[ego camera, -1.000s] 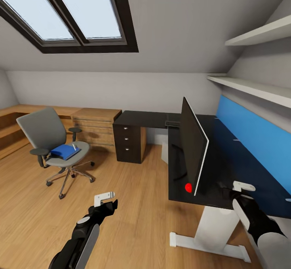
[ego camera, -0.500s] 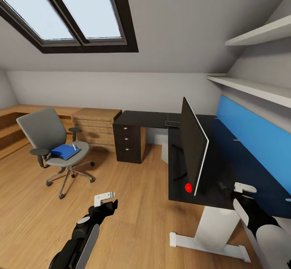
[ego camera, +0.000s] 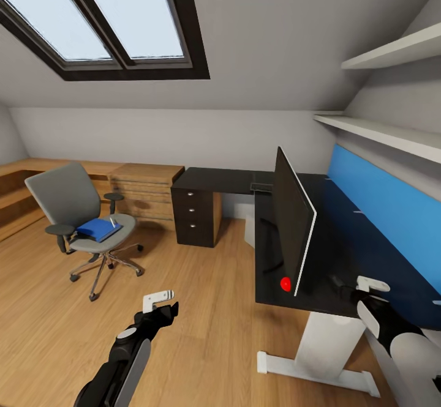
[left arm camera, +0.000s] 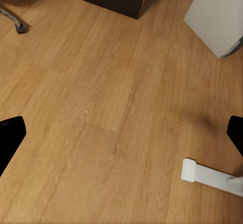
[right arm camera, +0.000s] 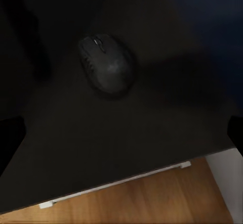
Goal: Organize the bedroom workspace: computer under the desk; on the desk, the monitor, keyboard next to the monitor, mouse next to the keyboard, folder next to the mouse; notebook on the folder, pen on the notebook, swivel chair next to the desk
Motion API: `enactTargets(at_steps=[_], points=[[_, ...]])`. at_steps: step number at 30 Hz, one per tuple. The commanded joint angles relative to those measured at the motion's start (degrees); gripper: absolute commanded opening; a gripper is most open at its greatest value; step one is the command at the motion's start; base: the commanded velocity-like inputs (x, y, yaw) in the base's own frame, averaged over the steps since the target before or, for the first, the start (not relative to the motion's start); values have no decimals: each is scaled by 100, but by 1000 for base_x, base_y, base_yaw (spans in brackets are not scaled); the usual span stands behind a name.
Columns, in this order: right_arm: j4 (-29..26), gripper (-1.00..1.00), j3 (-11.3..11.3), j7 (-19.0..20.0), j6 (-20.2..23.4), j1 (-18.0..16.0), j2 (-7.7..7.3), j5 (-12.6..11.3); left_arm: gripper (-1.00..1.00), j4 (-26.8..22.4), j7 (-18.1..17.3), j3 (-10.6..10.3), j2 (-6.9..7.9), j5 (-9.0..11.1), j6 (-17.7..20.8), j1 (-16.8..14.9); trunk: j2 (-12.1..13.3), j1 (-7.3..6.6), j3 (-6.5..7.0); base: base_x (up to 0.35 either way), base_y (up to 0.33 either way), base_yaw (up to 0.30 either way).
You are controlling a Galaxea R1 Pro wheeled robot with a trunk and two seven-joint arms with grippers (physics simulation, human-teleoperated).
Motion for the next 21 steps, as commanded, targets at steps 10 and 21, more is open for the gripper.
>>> enactTargets(at_steps=[10, 21], points=[[83, 100, -3, 358, 65, -31, -112, -55, 100, -8, 49, -8, 4, 61, 20, -4, -5, 1, -8, 0, 0, 0], [36, 100, -17, 641, 873, -117, -144, -127, 100, 0, 48, -10, -4, 65, 20, -4, -5, 1, -8, 35, -16, 0]])
